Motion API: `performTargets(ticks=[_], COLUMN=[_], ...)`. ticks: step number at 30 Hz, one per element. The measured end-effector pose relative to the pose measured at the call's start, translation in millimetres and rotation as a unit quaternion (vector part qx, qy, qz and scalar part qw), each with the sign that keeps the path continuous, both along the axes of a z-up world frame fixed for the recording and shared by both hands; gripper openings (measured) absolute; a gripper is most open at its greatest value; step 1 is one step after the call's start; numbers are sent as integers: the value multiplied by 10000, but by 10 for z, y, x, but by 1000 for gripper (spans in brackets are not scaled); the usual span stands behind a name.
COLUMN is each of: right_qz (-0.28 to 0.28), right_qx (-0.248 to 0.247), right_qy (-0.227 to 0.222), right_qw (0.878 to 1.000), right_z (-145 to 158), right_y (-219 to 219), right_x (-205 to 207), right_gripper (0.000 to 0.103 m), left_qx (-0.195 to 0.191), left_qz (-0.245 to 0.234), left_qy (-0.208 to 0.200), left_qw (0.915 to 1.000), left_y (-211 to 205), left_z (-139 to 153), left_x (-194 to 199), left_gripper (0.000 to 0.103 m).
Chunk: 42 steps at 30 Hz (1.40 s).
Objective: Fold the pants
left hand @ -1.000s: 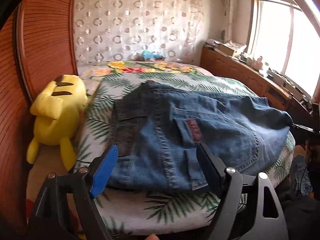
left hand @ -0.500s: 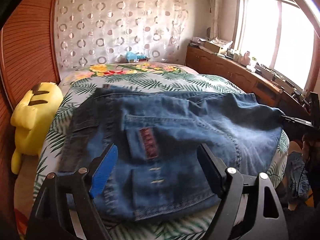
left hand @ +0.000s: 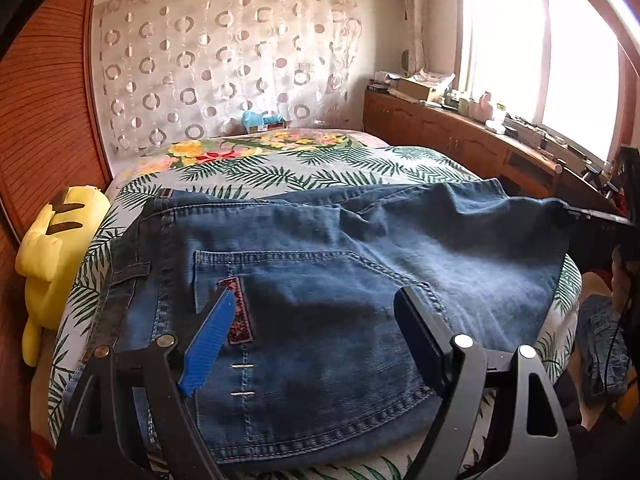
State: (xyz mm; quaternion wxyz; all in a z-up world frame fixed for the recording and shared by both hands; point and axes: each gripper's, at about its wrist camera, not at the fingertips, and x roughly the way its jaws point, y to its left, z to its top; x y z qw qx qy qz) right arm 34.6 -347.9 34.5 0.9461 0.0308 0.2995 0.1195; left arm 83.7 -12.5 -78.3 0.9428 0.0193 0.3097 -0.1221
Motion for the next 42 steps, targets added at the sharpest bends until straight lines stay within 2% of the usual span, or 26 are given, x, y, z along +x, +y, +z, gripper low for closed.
performTargets(ticks=[11,21,26,31,36,42], right_qz=[616,1014,1519,2194,2853,3054], right_qx=[-170,-151,-162,-159,-114,-233], right_qy=[-662,-918,-1051,-1233,-1201,-769], right_qw=[9958,9905,9826,9677,9508,9488], right_z=[521,716,841,1017,1085,902], right_y=[345,603,951,1478,2008,2191], right_x=[-112,-32,97,153,220,558], right_gripper=[5,5,5,5,5,6], left_qx=[57,17,8,-43,-99,-147], left_qz=[42,192,364,579,774,886], left_qy=[-139,-298,-329,-343,-325,-272], left_qw=[9999,9994,9988,9977,9964,9956], left_y=[-29,39,194,378,564,708], left_z=[103,256,285,289,260,205], left_x=[-95,-149,-173,-224,-277,-290], left_gripper=[82,82,82,82,82,82])
